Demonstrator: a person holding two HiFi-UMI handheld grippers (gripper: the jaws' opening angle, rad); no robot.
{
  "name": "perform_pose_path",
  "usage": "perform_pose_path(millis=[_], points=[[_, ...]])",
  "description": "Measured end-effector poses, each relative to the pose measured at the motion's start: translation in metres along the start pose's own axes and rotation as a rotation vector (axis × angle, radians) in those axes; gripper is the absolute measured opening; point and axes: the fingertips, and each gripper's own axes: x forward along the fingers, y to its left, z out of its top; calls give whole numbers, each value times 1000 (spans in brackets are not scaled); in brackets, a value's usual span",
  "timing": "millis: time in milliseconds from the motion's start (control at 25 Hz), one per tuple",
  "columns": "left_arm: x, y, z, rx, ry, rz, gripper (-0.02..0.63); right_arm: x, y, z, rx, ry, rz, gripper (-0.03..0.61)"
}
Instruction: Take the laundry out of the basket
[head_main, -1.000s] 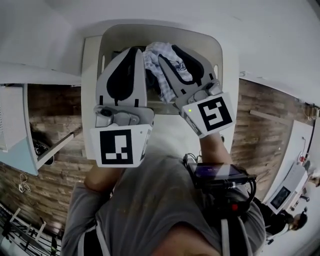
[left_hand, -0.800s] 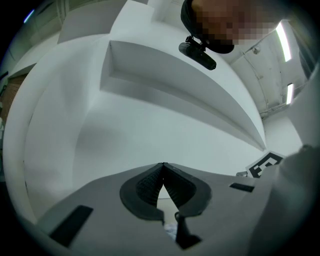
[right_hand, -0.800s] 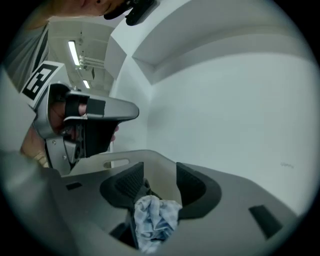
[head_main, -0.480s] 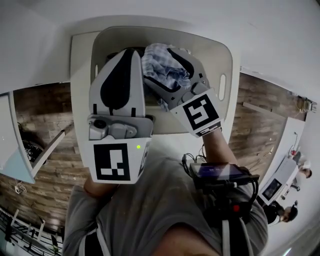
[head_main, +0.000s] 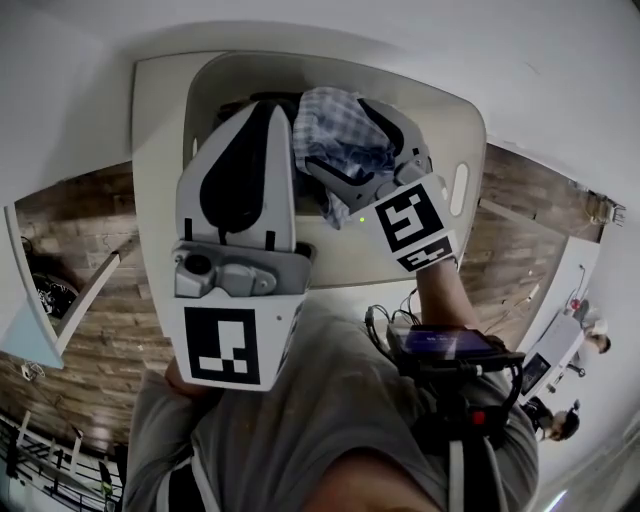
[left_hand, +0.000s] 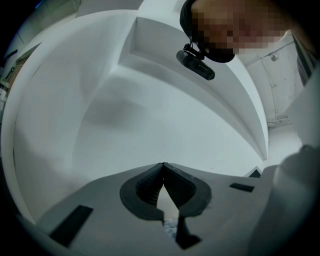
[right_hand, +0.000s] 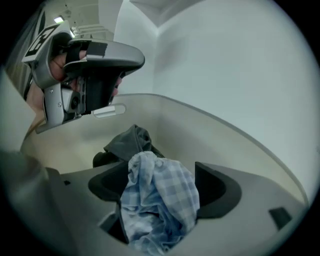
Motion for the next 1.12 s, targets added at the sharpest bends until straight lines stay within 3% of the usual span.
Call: perform_pose_path(millis=[200,360,480,560,840,1120], points=[[-1,1,-4,-21,1,-8,8,6,-3,-36,7,167,-16,414],[-3,6,-6,-26,-3,-10,8,10,-7,-50,-29,244,-54,396],[-4,5,-6,-22,-5,-13,8,9,-14,-53,-58,267,-92,189],[-4,2,-6,-16,-6,-18,8,6,-19,-53,-55,263,-111,128],[-10,-23,8,30,-27,-50,8,-29,-40,-35,47,112,-220,86],[-39,-58,43,83,-101,-93,8,-110,-52,16,162,-225,-377,83]])
